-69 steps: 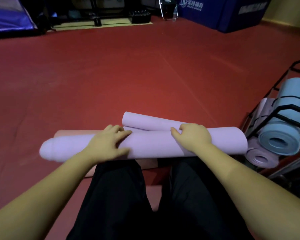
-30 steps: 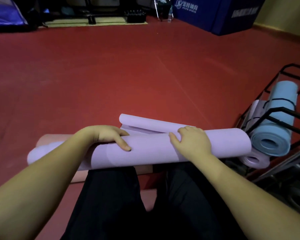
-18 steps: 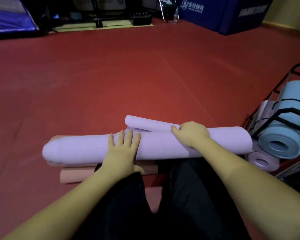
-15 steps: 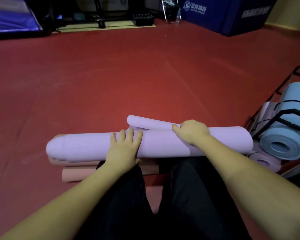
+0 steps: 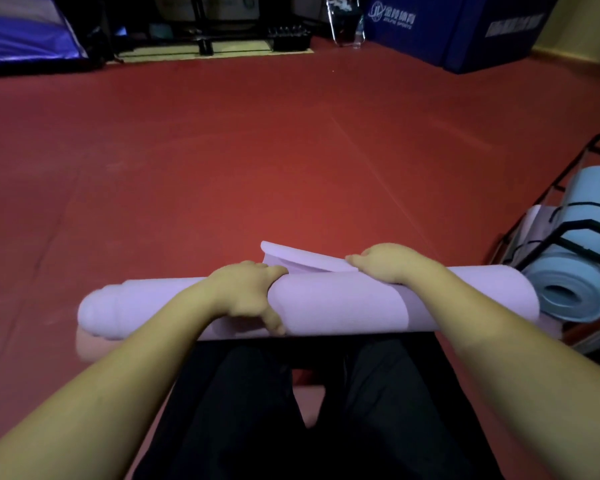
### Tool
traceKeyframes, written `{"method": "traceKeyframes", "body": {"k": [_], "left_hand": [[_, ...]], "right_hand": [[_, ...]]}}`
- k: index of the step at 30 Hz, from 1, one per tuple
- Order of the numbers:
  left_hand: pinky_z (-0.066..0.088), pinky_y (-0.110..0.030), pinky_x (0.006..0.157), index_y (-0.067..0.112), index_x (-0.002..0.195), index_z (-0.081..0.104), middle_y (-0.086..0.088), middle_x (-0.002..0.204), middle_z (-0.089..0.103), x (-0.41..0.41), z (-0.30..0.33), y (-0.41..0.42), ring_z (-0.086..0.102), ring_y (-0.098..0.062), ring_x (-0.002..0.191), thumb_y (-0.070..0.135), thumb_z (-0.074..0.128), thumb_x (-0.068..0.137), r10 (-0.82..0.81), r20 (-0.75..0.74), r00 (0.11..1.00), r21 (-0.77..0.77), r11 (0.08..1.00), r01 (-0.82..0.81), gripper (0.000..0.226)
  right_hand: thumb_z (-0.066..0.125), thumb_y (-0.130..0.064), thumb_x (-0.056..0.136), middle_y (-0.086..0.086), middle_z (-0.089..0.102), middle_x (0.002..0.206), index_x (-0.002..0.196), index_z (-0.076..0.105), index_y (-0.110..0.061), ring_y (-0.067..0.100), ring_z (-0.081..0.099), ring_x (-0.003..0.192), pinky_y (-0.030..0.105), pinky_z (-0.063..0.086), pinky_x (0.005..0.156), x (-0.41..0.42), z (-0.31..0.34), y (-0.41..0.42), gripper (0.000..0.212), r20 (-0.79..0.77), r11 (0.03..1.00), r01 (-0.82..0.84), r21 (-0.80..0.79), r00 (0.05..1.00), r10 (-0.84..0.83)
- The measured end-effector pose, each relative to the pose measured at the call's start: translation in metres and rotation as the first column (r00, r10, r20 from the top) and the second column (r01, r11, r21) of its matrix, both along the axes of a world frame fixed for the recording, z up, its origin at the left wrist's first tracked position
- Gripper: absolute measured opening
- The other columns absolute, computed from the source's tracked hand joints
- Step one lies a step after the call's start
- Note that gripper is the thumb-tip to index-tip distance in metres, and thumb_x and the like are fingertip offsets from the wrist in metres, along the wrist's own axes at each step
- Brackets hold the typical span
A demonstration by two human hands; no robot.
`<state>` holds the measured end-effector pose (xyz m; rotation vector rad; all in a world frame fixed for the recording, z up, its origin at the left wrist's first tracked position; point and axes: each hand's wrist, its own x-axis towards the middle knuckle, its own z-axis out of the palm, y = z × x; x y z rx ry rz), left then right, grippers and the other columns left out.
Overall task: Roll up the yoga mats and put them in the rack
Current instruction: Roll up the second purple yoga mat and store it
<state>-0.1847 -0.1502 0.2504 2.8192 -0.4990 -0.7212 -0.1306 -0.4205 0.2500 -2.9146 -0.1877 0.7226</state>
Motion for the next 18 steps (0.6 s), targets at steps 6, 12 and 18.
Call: {"method": "traceKeyframes", "body": {"k": [6, 12, 18], "left_hand": [[0.049, -0.034, 0.098, 0.043, 0.121, 0.058, 0.017, 0.114, 0.067, 0.037, 0.001, 0.010, 0.063, -0.011, 0.105, 0.050, 0.090, 0.050, 0.085, -0.382, 0.920, -0.156, 0.976, -0.155, 0.078], [0.052, -0.043, 0.099, 0.034, 0.122, 0.061, 0.007, 0.115, 0.071, 0.061, -0.006, 0.008, 0.069, -0.020, 0.104, 0.037, 0.093, 0.055, 0.107, -0.553, 0.826, -0.208, 0.943, -0.261, 0.074], [0.041, -0.034, 0.097, 0.039, 0.123, 0.060, 0.020, 0.113, 0.053, 0.049, -0.015, 0.010, 0.047, -0.009, 0.107, 0.070, 0.070, 0.053, 0.028, -0.022, 0.999, -0.276, 0.960, -0.033, 0.078]], "right_hand": [[0.038, -0.055, 0.098, 0.002, 0.054, 0.089, 0.079, 0.055, -0.022, 0.030, 0.054, 0.094, 0.036, 0.037, 0.071, -0.029, -0.012, 0.000, 0.042, 0.415, 0.998, -0.041, 0.055, 0.909, 0.015], [0.010, -0.072, 0.082, 0.005, 0.067, 0.102, 0.105, 0.066, -0.017, 0.031, 0.061, 0.099, 0.038, 0.040, 0.085, -0.047, -0.035, 0.002, 0.082, 0.515, 0.988, -0.004, -0.151, 0.853, 0.082], [0.033, -0.061, 0.096, 0.007, 0.066, 0.110, 0.109, 0.067, -0.018, 0.032, 0.059, 0.103, 0.038, 0.040, 0.088, -0.029, -0.031, 0.003, 0.056, 0.472, 0.994, 0.034, -0.100, 0.881, 0.017]]}}
